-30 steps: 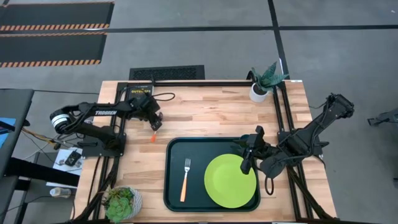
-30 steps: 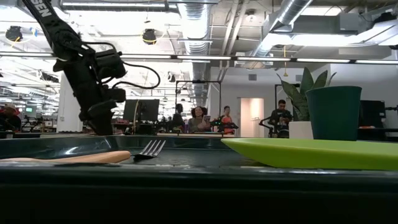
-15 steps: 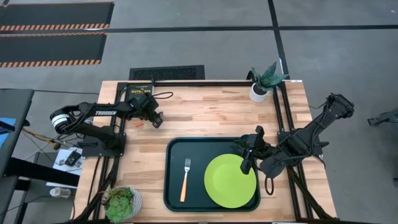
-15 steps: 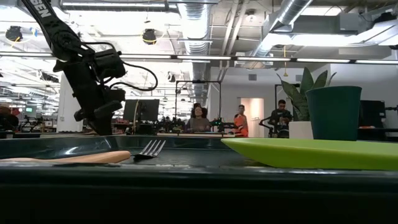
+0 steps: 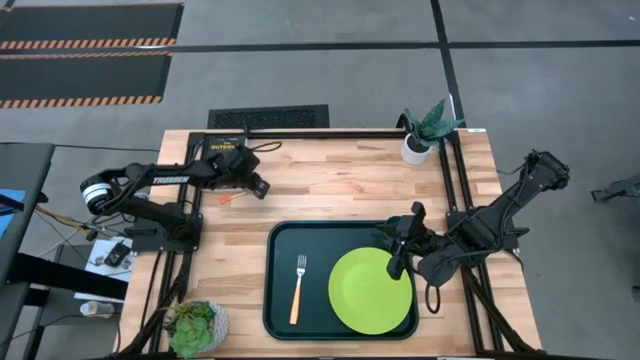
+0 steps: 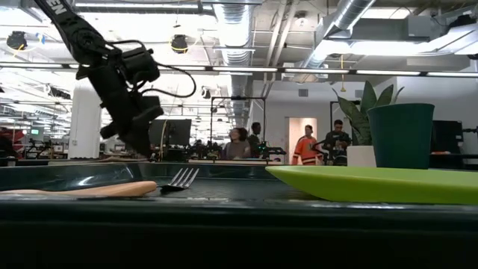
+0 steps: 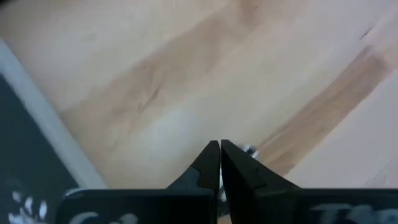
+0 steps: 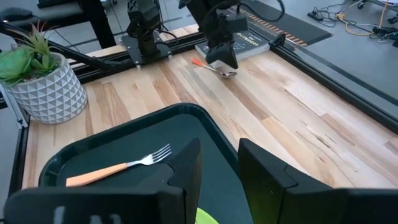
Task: Pick and place plate/cup/fork/spoon on tray
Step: Put the orange spoon on the black serving tray to the left of the light orange fork
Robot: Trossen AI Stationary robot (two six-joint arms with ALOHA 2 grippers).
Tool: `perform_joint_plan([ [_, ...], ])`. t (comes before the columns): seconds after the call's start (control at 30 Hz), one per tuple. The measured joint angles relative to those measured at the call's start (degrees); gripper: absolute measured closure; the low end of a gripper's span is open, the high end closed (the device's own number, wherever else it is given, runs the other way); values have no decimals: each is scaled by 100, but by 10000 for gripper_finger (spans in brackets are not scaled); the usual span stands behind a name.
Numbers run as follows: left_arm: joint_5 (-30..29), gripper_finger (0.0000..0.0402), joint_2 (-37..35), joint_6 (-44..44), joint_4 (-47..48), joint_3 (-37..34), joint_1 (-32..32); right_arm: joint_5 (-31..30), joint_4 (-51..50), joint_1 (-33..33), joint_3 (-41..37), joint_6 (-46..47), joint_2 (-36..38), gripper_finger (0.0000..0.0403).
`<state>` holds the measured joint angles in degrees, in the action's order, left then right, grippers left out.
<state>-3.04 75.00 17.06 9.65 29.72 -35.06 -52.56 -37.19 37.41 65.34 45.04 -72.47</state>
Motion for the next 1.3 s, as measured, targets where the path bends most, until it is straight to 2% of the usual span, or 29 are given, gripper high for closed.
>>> perform_joint_plan([
  [0.07, -28, 401, -2, -96, -17, 102, 28, 0, -26, 0, 0, 0, 2, 274],
  [0.17, -396, 401, -2, -197, -12, 200, 73, 2, -31, 0, 0, 0, 1, 274],
  [0.27, -358, 383, -2, -610, 7, 243, 98, 4, -33, 0, 0, 0, 0, 274],
  [0.37, -119, 337, -4, -906, 0, 246, 108, 4, -54, 0, 0, 2, 0, 274],
  [0.57, -105, 213, -4, -1160, 134, 246, 104, 4, -66, 0, 0, 3, 2, 274],
  [0.7, -279, 168, -4, -1293, 186, 179, 102, 4, -59, 0, 0, 15, 2, 274],
  [0.87, -490, 164, -2, -1429, 184, 33, 98, 4, -57, 0, 0, 31, 1, 274],
  [1.07, 146, 191, 7, -1526, -26, -88, 98, 4, -57, -1, 0, 58, 2, 274],
  [1.3, 85, 204, 9, -1589, -202, -90, 58, 4, -57, 0, 0, 63, 1, 274],
])
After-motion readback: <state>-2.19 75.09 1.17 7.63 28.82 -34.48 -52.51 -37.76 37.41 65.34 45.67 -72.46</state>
